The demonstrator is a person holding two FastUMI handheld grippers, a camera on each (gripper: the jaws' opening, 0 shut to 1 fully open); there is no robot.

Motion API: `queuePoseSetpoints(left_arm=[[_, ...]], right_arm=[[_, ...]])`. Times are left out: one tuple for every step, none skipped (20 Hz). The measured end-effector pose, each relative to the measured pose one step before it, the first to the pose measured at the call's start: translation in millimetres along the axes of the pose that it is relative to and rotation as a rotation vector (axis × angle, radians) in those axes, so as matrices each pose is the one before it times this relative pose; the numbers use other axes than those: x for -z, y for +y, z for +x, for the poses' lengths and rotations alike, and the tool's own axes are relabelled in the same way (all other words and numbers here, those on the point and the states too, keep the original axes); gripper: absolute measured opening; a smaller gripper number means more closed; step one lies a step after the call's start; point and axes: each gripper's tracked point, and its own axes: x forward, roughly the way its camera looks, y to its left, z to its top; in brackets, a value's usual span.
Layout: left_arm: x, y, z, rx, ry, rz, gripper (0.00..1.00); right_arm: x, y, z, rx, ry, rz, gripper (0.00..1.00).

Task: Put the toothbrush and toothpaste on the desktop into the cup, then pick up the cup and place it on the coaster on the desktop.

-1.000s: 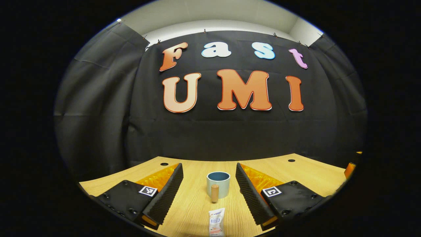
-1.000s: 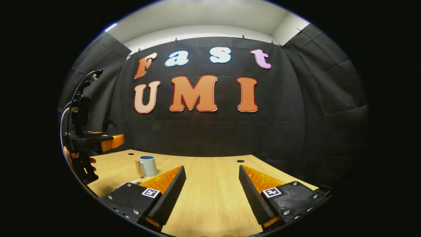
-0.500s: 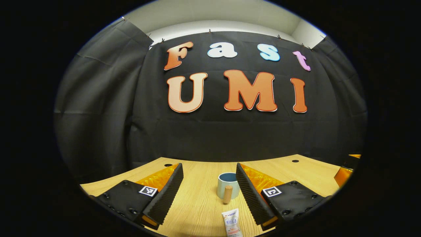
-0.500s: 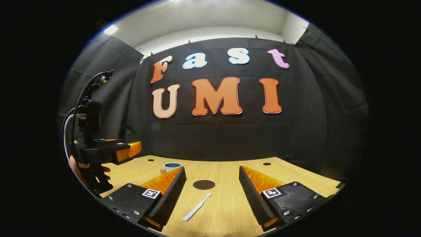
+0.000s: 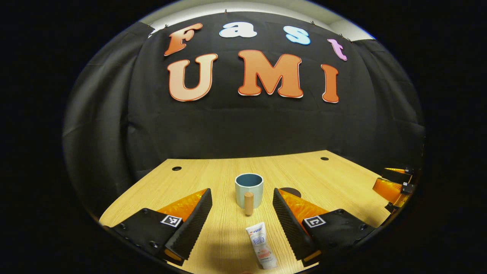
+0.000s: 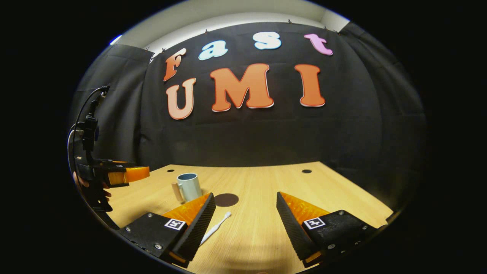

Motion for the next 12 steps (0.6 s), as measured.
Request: queuePoseSetpoints(left_arm=[[1.72, 2.09, 2.12, -0.00349, 0.03138, 0.00980, 1.00], [1.43, 4.06, 2.18, -0.01503, 0.02624, 0.01076, 0.99], [4.74, 3.19, 2.92, -0.01807, 0.02390, 0.00934, 0.98], [6.24, 2.38, 3.55, -0.00821, 0.03032, -0.00106, 0.99], [8.81, -1.30, 1.65, 0.01287, 0.03341, -0.01288, 0.98], [11.49, -5.93, 4.17, 0.02364, 0.04551, -0.01338, 0.98], [11.99, -4.49, 4.98, 0.01959, 0.05571, -0.00907, 0.98], [11.32, -5.41, 4.94, 0.01858, 0.05627, -0.00692, 0.98], [9.69, -3.78, 5.86, 0.01109, 0.05855, -0.00938, 0.98], [8.12, -2.69, 5.26, 0.01012, 0.06499, -0.00475, 0.98], [7.38, -4.04, 5.92, 0.01347, 0.04960, -0.00789, 0.98], [5.18, -2.08, 4.26, 0.01208, 0.04585, -0.01046, 0.98]], right_arm=[[9.76, 3.47, 2.05, -0.01619, 0.04509, 0.01492, 0.96], [5.03, 3.05, 1.76, -0.01533, 0.03361, 0.01539, 0.97], [2.85, 4.19, 1.29, -0.01071, 0.01739, 0.01280, 0.96], [-0.13, 4.23, 2.16, -0.01088, 0.01115, 0.00673, 0.97], [0.34, 5.99, 4.33, -0.00916, 0.01341, 0.00991, 0.97], [3.31, 6.76, 4.15, -0.01852, 0.02751, 0.01124, 0.98], [8.88, 2.87, 3.92, -0.00651, 0.03508, 0.01081, 0.98], [8.80, -0.78, 3.05, -0.00085, 0.04143, 0.00405, 0.98], [9.10, -2.77, 2.16, 0.00900, 0.03418, -0.00133, 0.98], [6.55, -3.10, 3.31, 0.01364, 0.02575, -0.00855, 0.98], [4.85, -2.18, 1.48, 0.01132, 0.02156, -0.00869, 0.98], [2.49, -0.54, 1.48, 0.00034, 0.01691, 0.00060, 0.99]])
